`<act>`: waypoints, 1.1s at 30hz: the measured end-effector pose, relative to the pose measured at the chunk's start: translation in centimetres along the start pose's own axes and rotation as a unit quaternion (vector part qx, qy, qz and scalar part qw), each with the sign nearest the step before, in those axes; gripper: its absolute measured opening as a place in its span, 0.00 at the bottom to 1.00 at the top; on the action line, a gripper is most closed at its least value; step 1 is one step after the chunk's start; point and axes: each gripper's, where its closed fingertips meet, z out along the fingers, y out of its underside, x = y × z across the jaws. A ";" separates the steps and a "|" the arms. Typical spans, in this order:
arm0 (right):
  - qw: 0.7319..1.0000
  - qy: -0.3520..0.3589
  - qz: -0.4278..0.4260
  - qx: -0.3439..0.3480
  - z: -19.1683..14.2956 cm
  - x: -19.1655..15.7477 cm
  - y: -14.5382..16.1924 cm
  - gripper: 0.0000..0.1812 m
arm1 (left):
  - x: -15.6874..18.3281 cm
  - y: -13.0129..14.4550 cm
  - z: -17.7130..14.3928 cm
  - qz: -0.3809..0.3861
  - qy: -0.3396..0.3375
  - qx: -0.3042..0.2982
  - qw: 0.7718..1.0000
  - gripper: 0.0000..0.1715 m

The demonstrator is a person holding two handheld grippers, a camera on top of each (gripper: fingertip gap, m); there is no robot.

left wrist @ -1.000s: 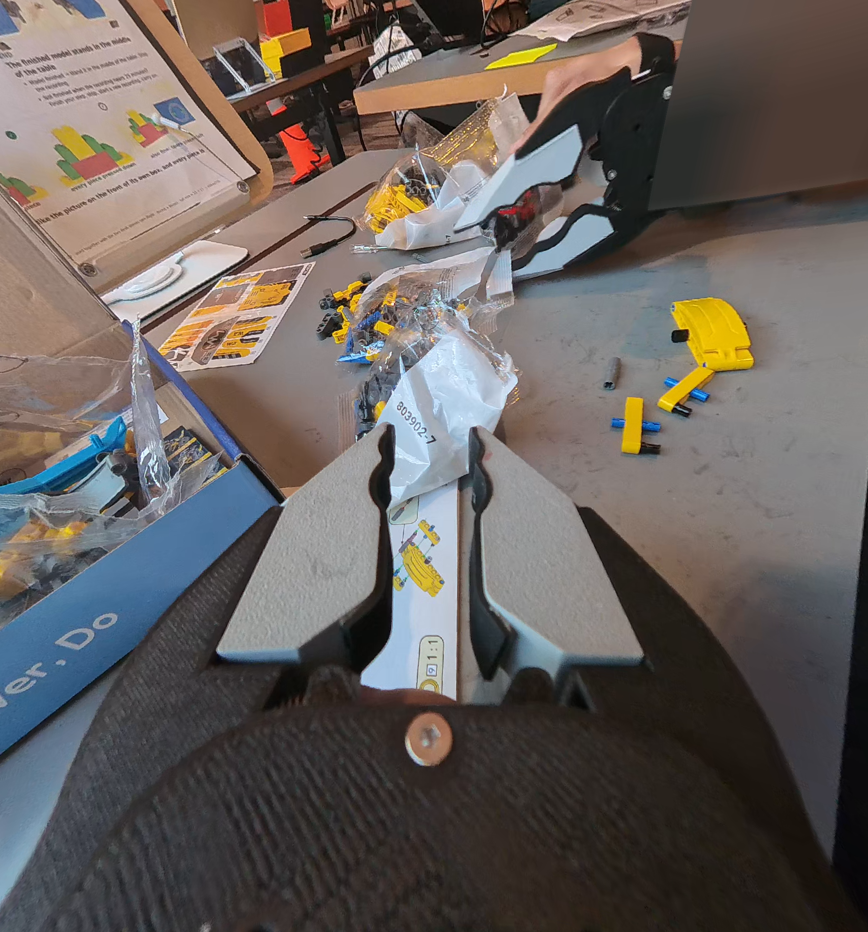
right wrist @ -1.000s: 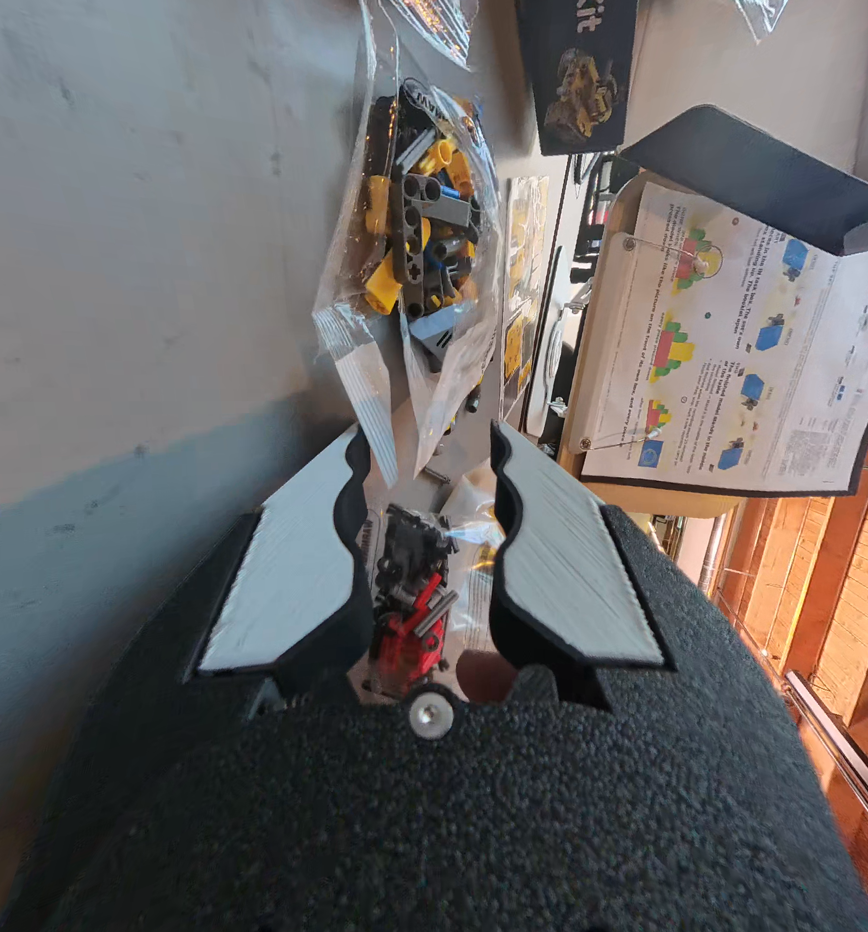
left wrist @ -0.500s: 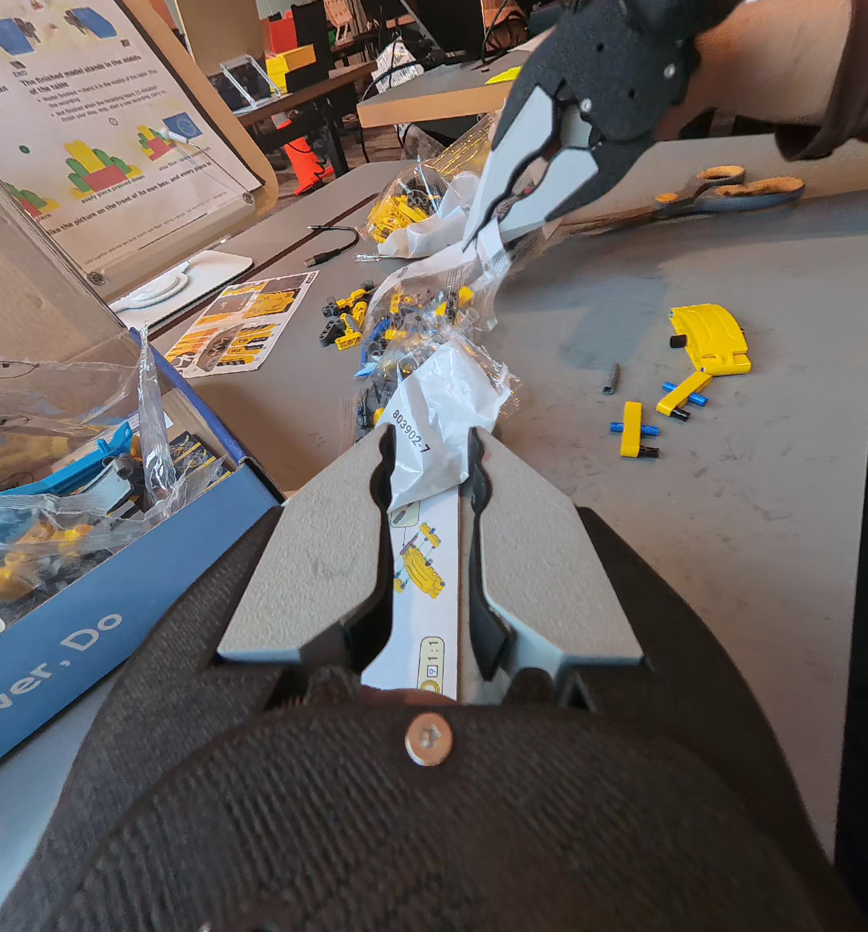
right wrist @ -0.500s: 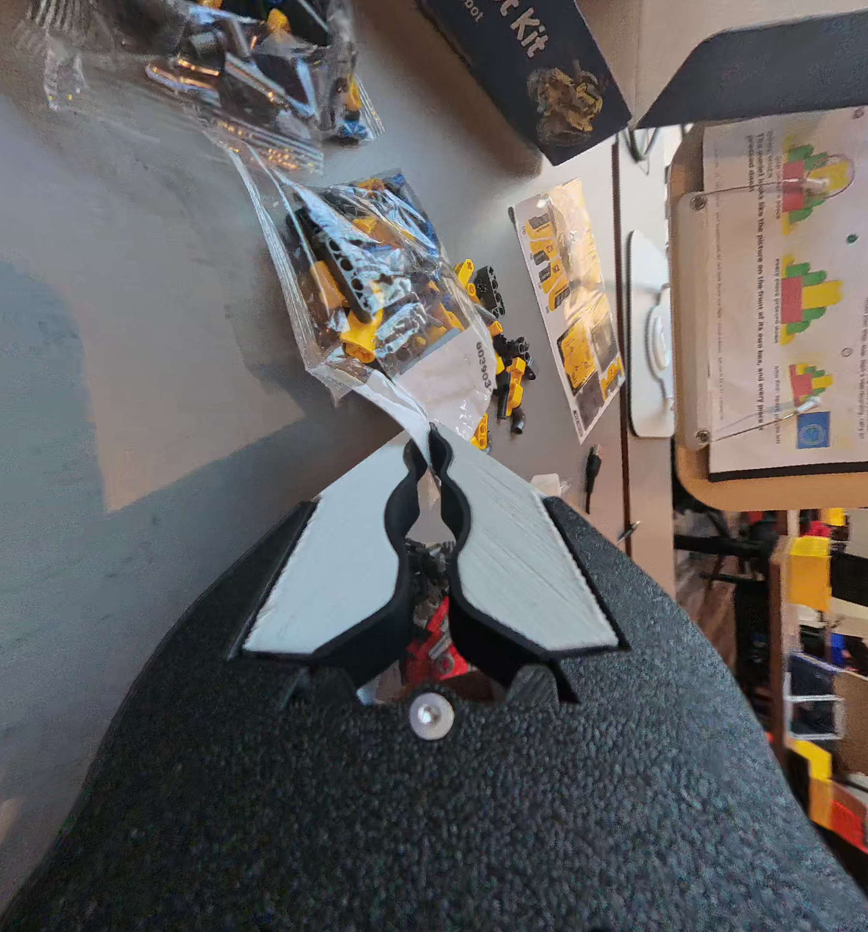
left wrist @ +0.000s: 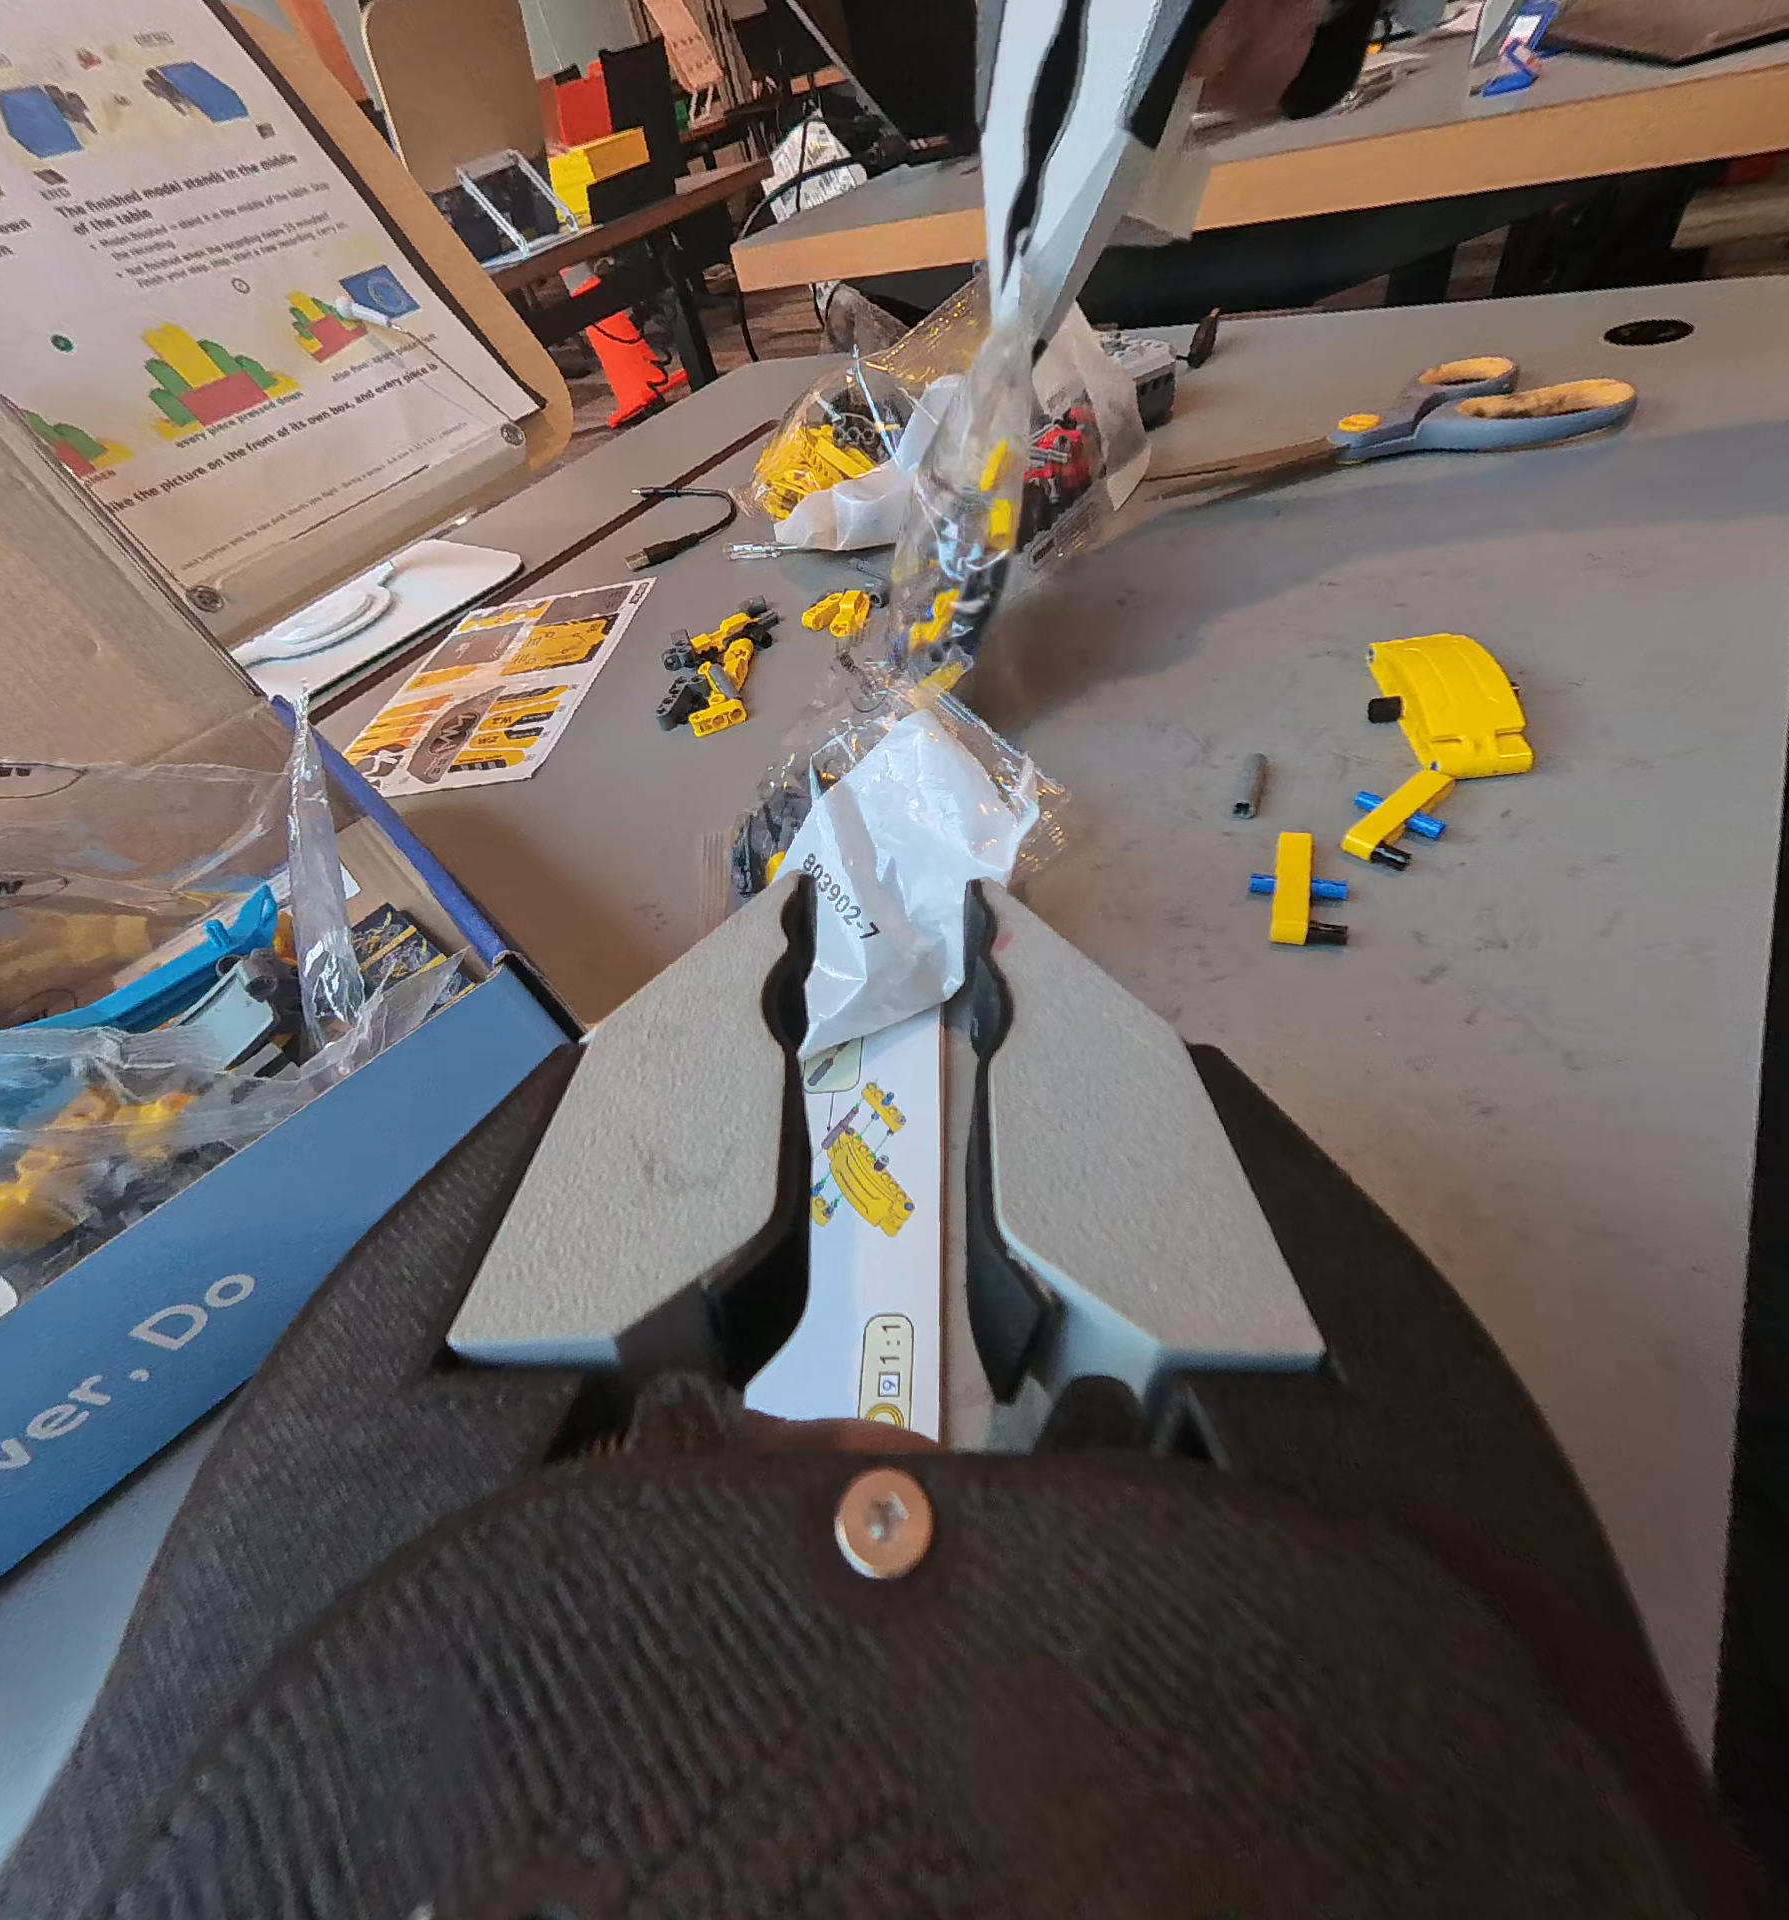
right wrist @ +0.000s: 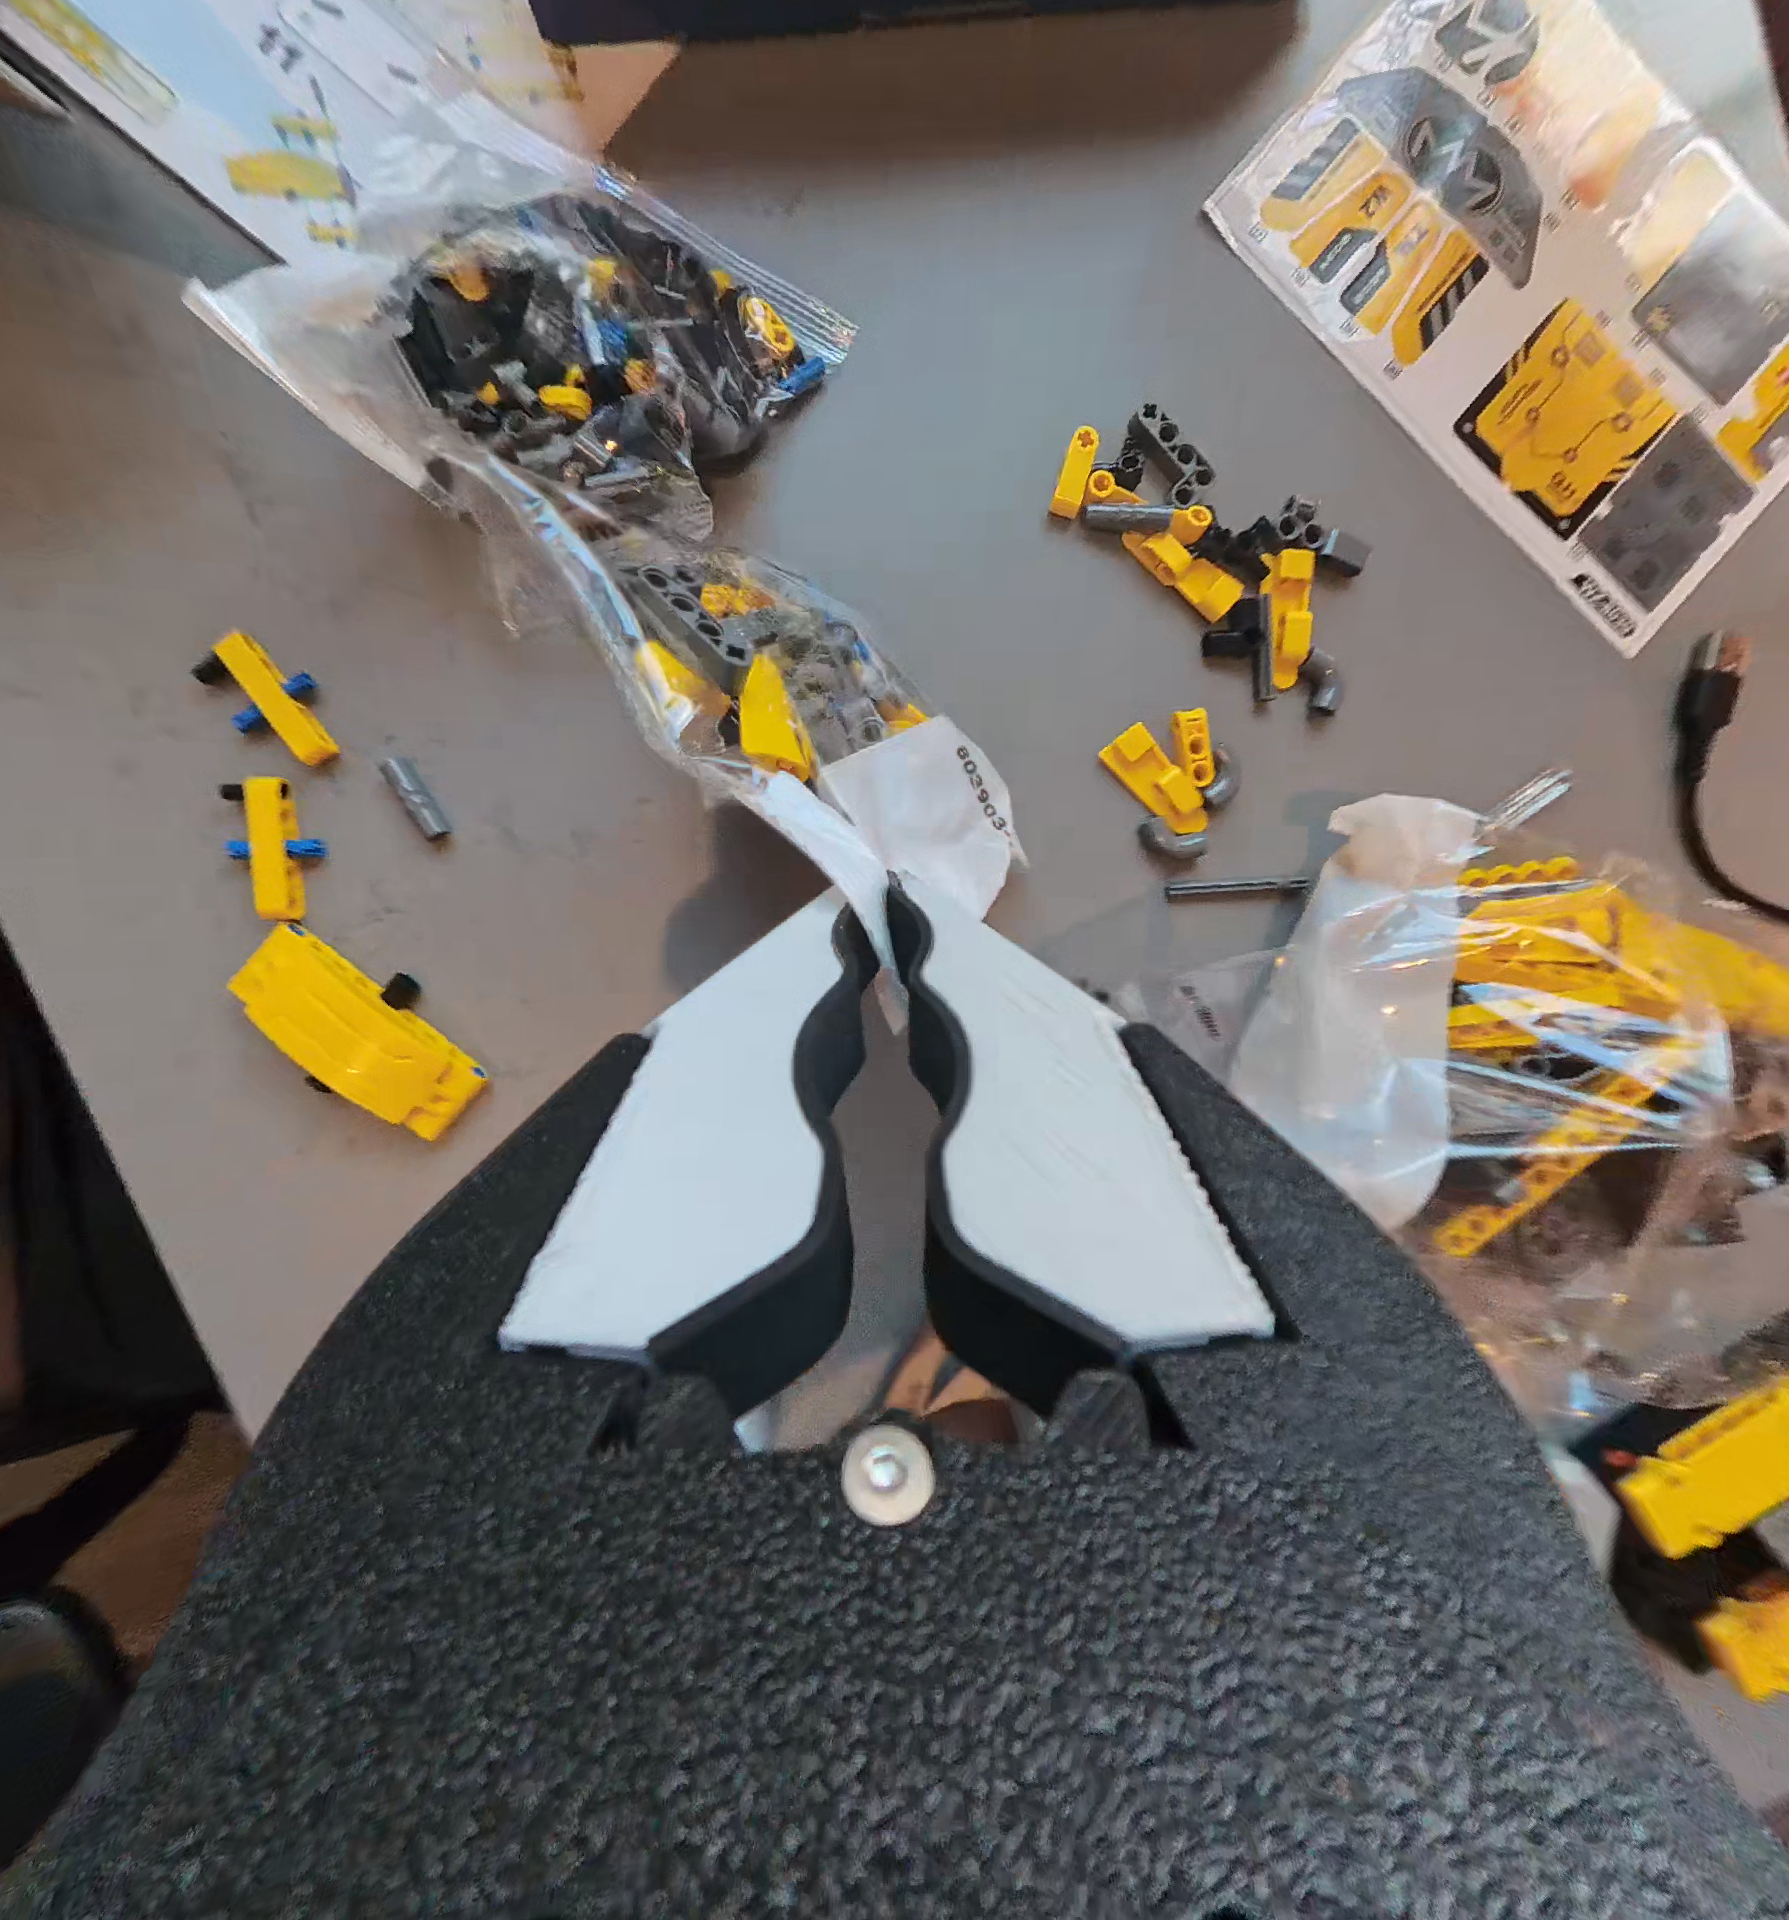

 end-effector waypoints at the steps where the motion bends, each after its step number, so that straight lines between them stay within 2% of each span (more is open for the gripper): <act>1: 1.000 -0.015 0.023 0.007 -0.1 -0.4 0.0 0.00 | 0.0 0.0 0.0 0.001 0.000 0.000 1.000 0.15; 7: 0.986 -0.087 0.133 0.043 -0.9 -2.7 0.7 0.00 | 0.4 0.3 0.2 0.026 -0.007 -0.012 1.000 0.15; 12: 0.976 -0.106 0.167 0.087 -2.9 -3.7 0.5 0.00 | 0.6 0.7 0.6 0.045 -0.015 -0.031 0.998 0.15; 16: 0.981 -0.086 0.153 0.079 -3.8 -4.1 1.2 0.00 | 1.2 0.9 0.7 0.007 0.005 -0.044 0.999 0.19; 23: 0.998 -0.033 0.054 0.005 -5.1 -5.8 3.0 0.00 | 1.3 -0.9 -0.2 -0.026 -0.004 0.018 0.999 0.15; 29: 0.999 -0.002 -0.035 -0.036 -8.2 -8.1 1.1 0.00 | 6.3 -3.1 0.2 -0.021 0.083 0.026 0.996 0.19; 33: 0.994 0.004 -0.101 -0.048 -10.8 -10.7 -1.6 0.00 | 13.1 -4.0 0.3 -0.016 0.228 0.001 0.974 0.34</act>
